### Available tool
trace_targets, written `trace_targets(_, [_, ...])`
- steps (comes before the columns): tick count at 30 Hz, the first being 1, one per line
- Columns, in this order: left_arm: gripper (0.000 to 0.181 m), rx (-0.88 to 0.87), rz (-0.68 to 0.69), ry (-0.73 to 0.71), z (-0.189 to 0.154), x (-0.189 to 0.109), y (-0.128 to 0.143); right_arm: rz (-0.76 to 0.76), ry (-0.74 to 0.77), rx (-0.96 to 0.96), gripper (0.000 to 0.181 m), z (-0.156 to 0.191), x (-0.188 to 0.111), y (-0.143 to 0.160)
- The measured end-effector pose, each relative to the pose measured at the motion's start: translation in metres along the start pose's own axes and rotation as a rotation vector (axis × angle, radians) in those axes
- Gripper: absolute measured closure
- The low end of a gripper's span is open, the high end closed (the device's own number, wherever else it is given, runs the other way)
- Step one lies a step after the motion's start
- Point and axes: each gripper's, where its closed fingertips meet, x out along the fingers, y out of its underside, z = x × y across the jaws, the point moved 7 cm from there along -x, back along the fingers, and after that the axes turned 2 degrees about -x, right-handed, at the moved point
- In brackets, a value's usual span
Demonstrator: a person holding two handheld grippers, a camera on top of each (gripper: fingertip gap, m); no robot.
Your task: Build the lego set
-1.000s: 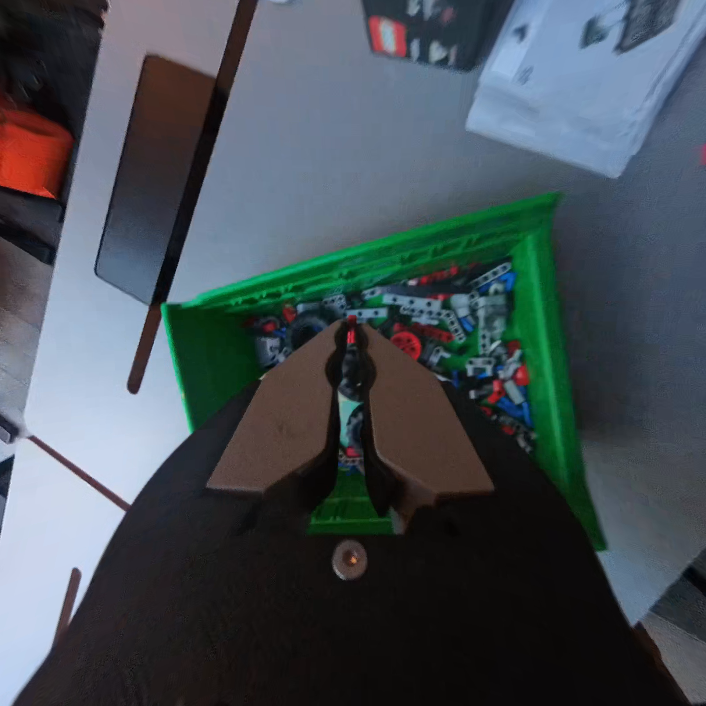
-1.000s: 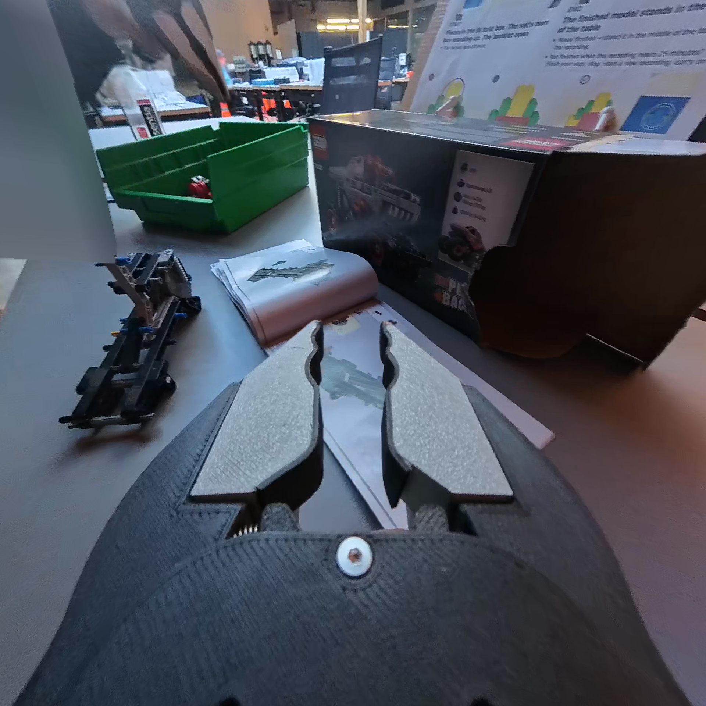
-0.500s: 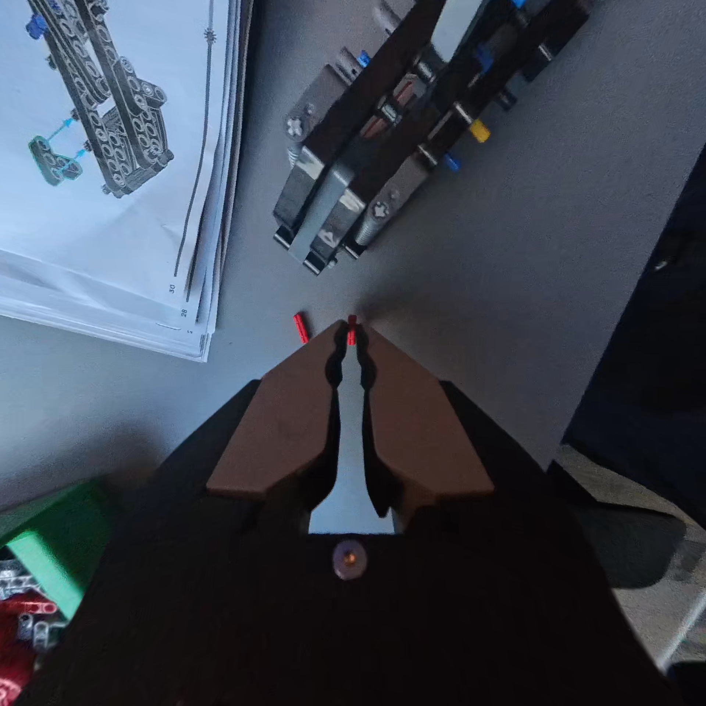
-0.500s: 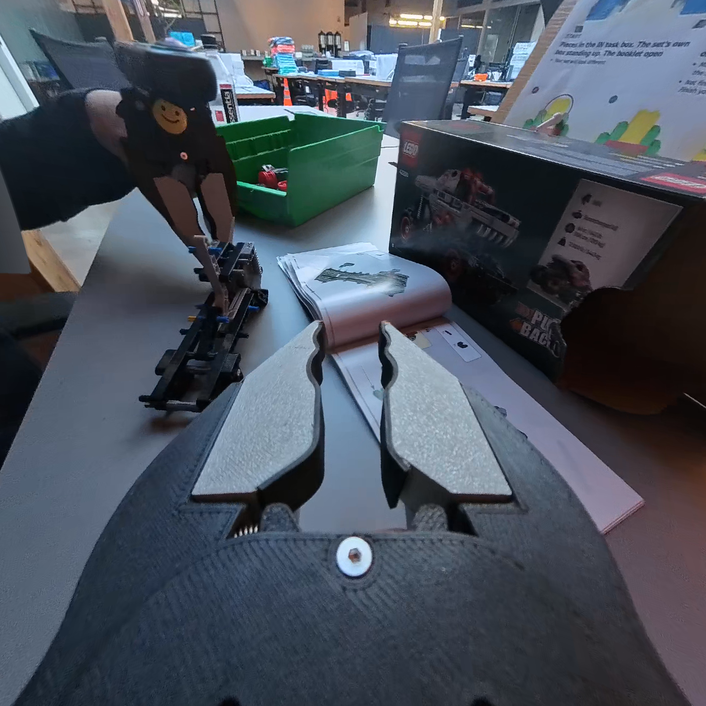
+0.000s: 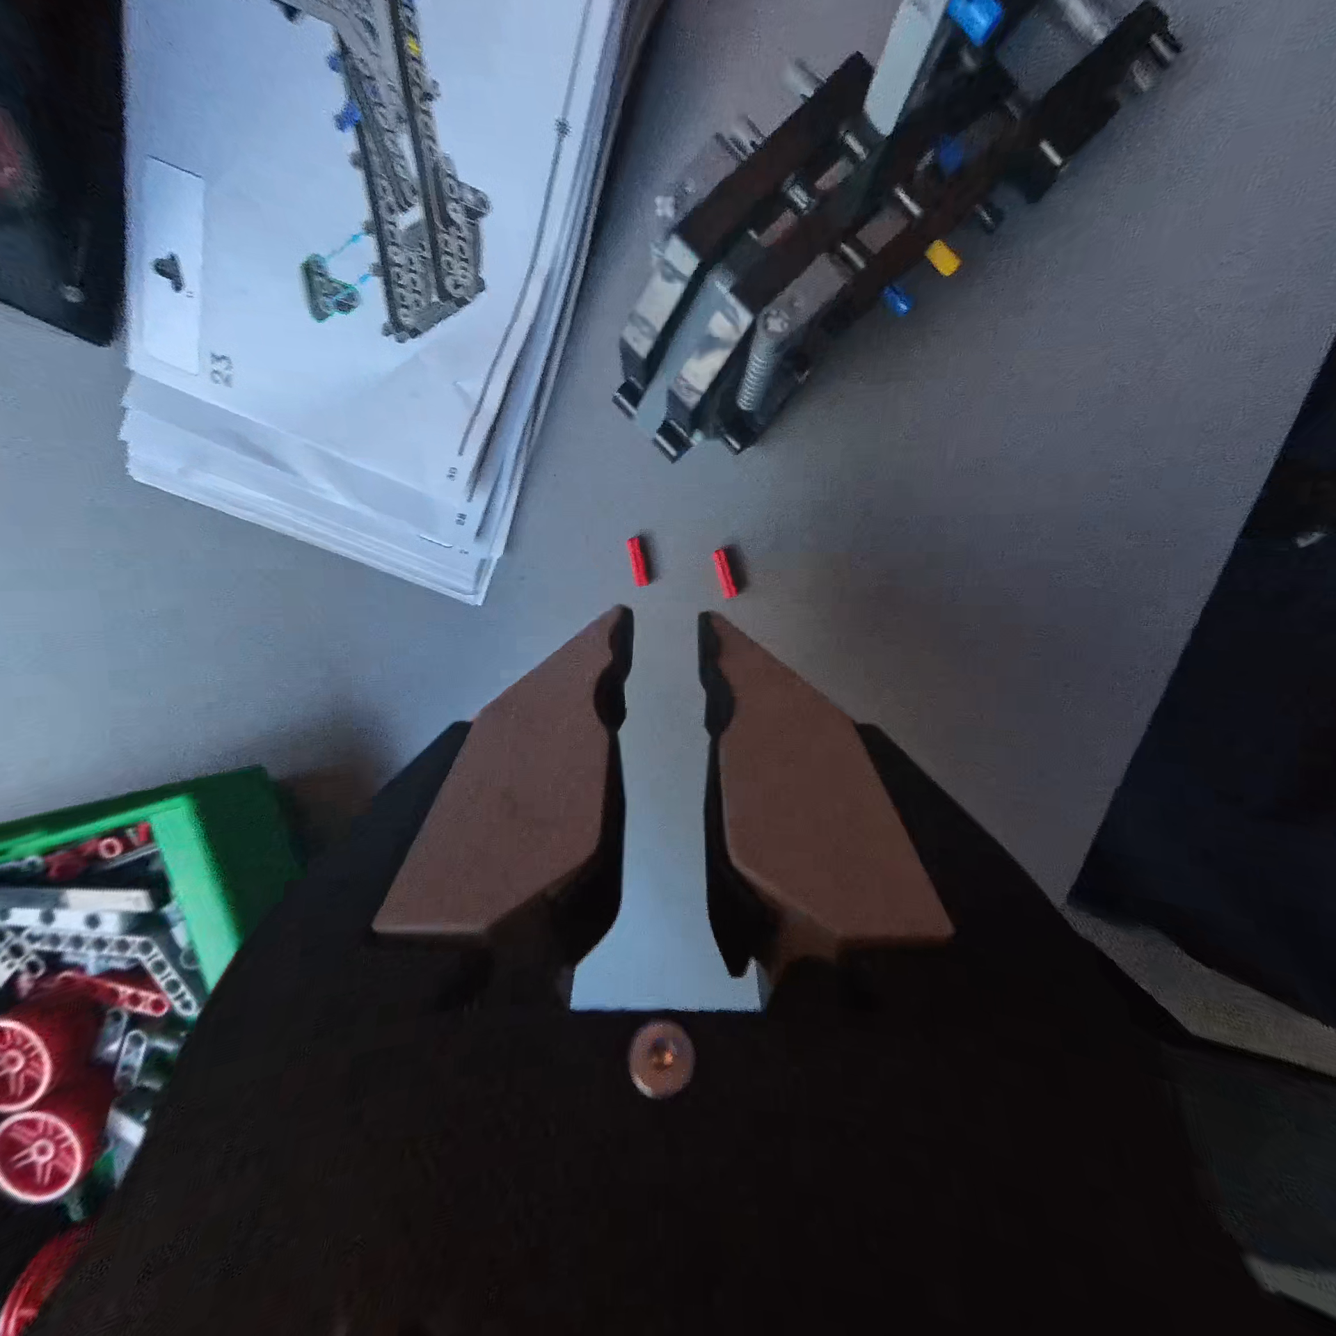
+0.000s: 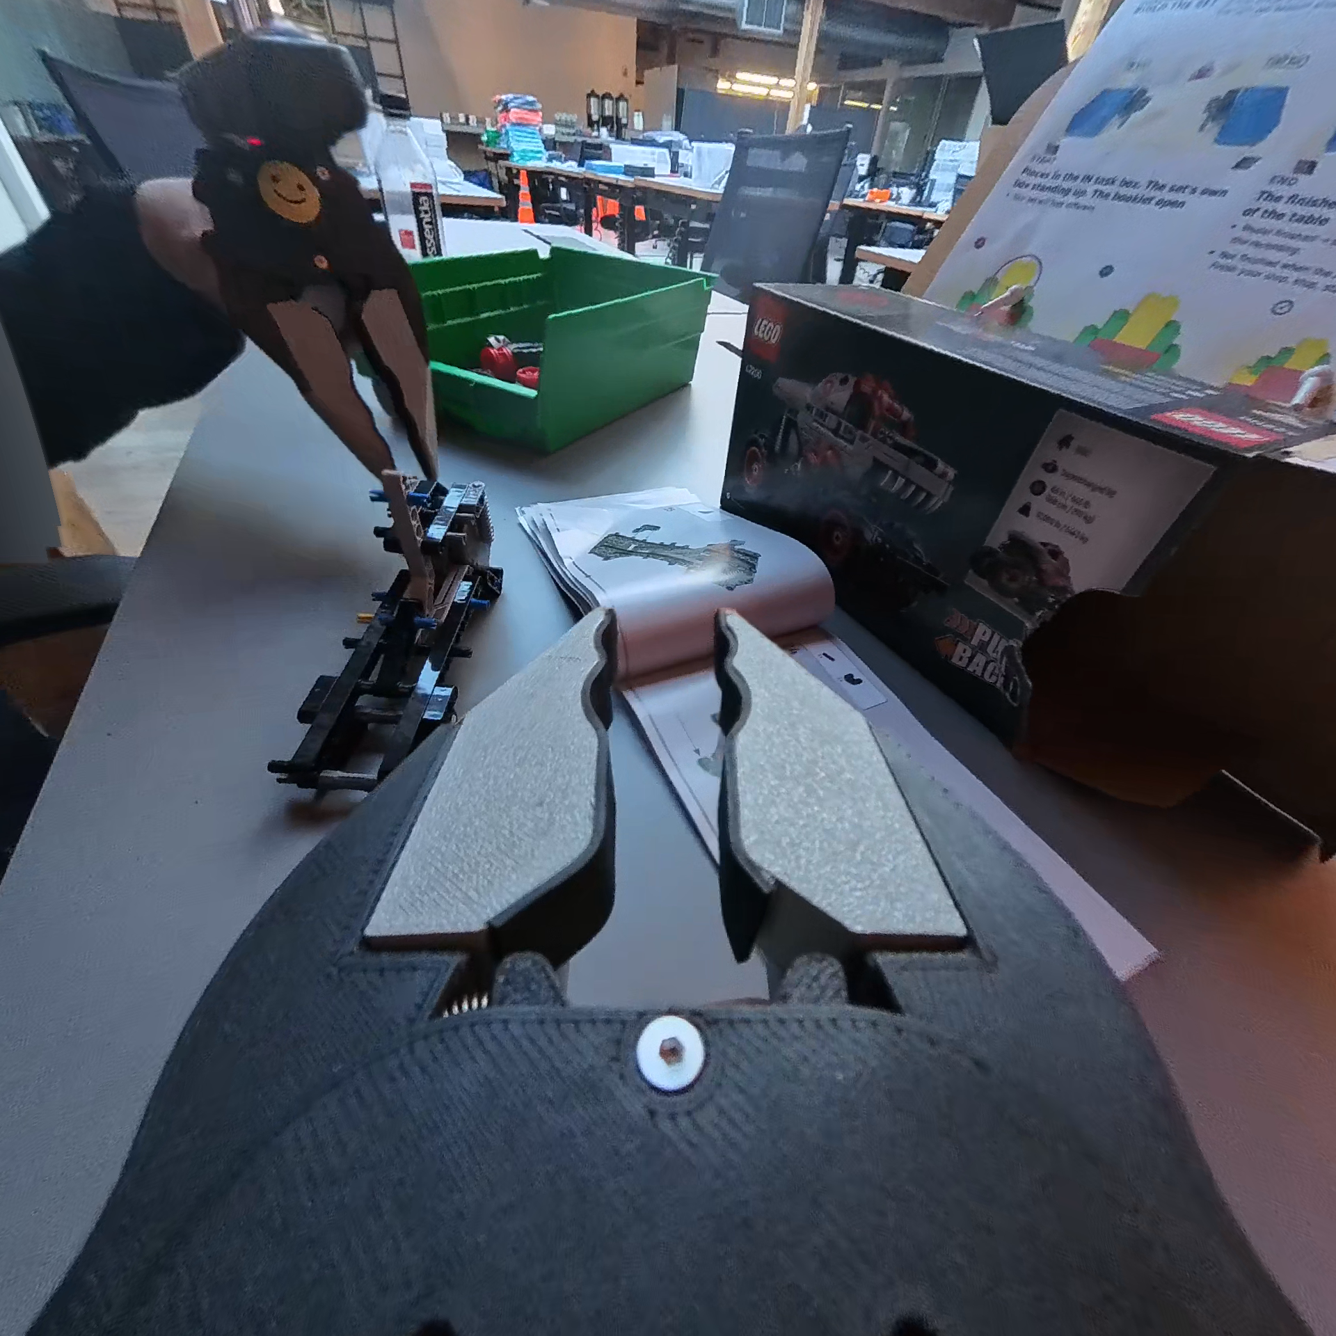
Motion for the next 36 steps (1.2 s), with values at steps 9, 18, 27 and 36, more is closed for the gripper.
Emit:
trace_targets(9, [0.148, -0.001, -0.53, -0.13, 0.033, -0.007, -0.016, 0.028, 0.085, 0.065, 0.136, -0.013, 0.002, 0.004])
trace_targets(18, [0.156, -0.074, -0.629, -0.302, 0.047, -0.015, -0.009, 0.035, 0.172, 0.158, 0.124, -0.029, -0.001, 0.007])
trace_targets(27, [0.154, -0.099, -0.614, -0.336, 0.052, -0.01, -0.009, 0.035, 0.122, 0.197, 0.123, -0.034, 0.012, 0.008])
trace_targets(36, [0.149, -0.07, -0.552, -0.359, 0.05, -0.003, -0.008, 0.137, 0.094, 0.081, 0.14, -0.022, 0.023, 0.015])
